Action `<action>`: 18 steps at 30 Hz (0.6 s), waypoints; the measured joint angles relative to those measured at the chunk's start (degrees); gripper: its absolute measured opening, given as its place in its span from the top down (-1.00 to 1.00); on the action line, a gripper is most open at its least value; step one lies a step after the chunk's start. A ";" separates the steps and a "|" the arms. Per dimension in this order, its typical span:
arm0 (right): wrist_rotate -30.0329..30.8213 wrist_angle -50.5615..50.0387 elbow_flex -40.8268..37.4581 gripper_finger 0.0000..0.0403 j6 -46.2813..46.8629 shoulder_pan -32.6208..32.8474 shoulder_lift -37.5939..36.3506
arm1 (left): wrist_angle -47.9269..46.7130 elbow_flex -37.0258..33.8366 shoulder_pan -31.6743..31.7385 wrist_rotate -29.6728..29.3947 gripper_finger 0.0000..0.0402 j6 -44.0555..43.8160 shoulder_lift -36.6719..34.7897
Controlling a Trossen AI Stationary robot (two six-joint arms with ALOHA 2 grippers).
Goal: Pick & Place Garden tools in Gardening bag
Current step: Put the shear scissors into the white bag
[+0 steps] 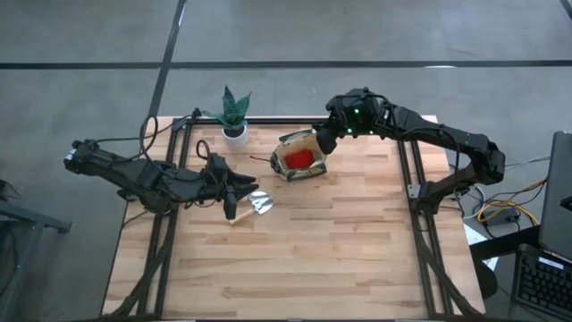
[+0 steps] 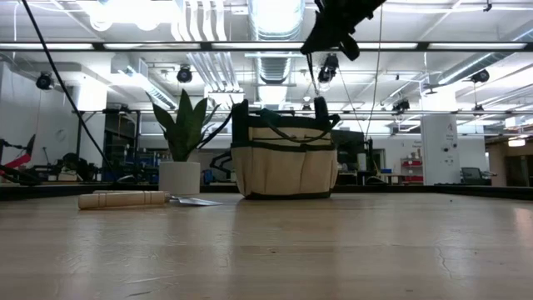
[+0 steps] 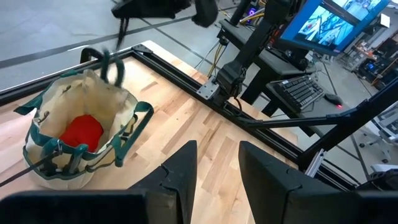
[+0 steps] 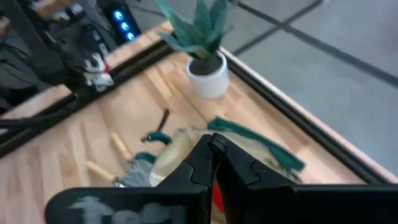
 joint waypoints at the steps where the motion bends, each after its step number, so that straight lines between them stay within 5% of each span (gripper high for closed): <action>1: 1.00 -0.87 -0.02 0.96 0.37 0.17 0.02 | 0.00 0.00 0.00 -0.01 0.39 -0.10 0.00; 18: 7.58 -6.81 -0.34 0.96 0.34 -0.14 0.57 | -0.12 -0.02 0.01 -0.11 0.39 0.36 -0.01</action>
